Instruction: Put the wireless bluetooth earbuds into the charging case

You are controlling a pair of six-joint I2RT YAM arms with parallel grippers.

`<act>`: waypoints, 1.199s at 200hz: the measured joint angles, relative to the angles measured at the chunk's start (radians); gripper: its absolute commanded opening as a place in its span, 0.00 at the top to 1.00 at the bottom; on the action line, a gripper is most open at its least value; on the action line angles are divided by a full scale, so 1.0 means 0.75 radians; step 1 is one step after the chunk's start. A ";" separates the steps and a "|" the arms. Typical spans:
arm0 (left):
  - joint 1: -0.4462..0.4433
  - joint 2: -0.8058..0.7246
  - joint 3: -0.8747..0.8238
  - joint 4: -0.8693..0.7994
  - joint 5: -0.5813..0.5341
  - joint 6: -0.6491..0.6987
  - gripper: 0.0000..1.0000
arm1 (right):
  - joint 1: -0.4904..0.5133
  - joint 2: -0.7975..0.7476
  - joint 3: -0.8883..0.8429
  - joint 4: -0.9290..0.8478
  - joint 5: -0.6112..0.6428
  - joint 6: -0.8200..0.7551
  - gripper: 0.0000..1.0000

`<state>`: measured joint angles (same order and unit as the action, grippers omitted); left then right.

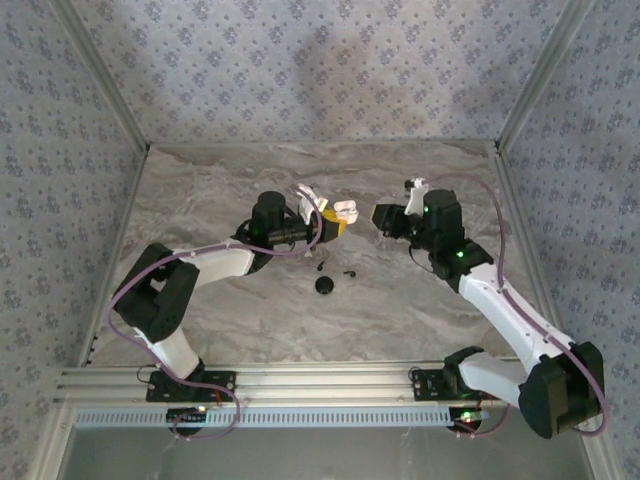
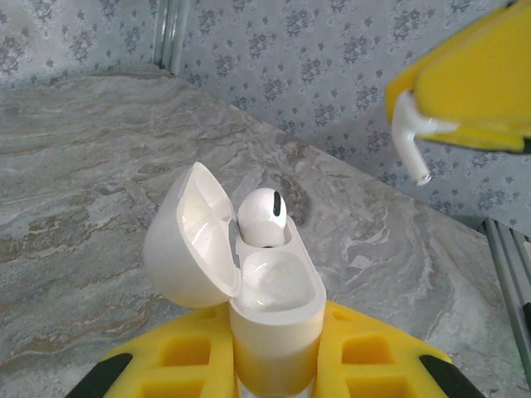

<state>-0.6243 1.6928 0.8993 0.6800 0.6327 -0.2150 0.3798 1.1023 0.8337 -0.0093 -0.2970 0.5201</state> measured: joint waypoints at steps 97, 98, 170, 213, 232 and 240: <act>0.000 -0.004 0.002 0.151 0.120 0.038 0.83 | 0.073 0.094 0.238 0.015 -0.204 -0.224 0.78; 0.000 -0.004 0.002 0.153 0.119 0.040 0.83 | 0.074 0.094 0.239 0.014 -0.204 -0.226 0.78; -0.016 -0.084 -0.054 0.184 0.095 0.297 0.84 | 0.144 0.094 0.254 -0.081 -0.181 -0.332 0.78; -0.041 -0.119 -0.065 0.176 0.052 0.435 0.84 | 0.163 0.094 0.269 -0.107 -0.148 -0.370 0.78; -0.041 -0.124 -0.073 0.175 0.038 0.462 0.84 | 0.173 0.094 0.269 -0.109 -0.133 -0.378 0.78; -0.041 -0.126 -0.076 0.175 0.036 0.468 0.84 | 0.177 0.094 0.269 -0.109 -0.127 -0.382 0.78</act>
<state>-0.6548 1.5986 0.8425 0.8112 0.6598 0.1360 0.5125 1.1725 1.0355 -0.0914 -0.3923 0.2337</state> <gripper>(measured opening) 0.187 0.221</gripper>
